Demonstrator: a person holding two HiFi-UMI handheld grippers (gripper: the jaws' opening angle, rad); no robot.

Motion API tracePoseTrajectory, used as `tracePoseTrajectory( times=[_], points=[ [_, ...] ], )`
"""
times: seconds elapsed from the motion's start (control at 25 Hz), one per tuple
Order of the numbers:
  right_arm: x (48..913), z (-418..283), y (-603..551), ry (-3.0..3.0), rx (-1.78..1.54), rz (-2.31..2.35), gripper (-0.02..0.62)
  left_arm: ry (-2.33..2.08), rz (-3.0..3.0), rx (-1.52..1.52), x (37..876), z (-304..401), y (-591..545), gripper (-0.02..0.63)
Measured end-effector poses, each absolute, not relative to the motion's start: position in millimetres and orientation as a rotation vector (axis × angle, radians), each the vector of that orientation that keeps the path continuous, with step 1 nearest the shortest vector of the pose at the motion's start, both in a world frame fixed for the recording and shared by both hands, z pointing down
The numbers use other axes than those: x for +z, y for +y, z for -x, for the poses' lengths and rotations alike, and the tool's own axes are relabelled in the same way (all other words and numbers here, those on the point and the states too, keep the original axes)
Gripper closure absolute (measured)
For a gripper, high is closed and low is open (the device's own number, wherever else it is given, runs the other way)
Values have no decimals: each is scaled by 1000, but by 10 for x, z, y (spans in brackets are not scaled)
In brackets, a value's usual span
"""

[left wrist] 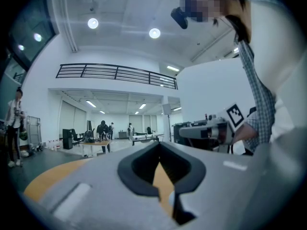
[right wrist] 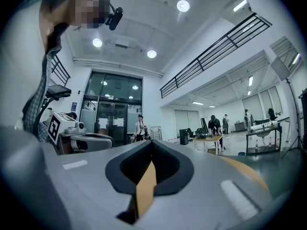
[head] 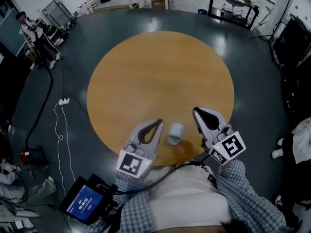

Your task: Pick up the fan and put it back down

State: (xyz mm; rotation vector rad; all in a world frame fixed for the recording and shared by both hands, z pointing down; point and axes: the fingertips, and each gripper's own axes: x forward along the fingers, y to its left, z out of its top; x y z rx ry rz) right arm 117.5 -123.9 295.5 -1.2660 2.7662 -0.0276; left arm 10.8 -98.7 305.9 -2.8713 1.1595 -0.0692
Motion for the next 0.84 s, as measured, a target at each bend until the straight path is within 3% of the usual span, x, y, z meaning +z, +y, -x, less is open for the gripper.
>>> tracePoseTrajectory(
  times=[0.84],
  points=[
    [2989,-1066,-1333,2790,-36,1255,598,1155,2856,-30,3018,-99,-1116,606]
  ],
)
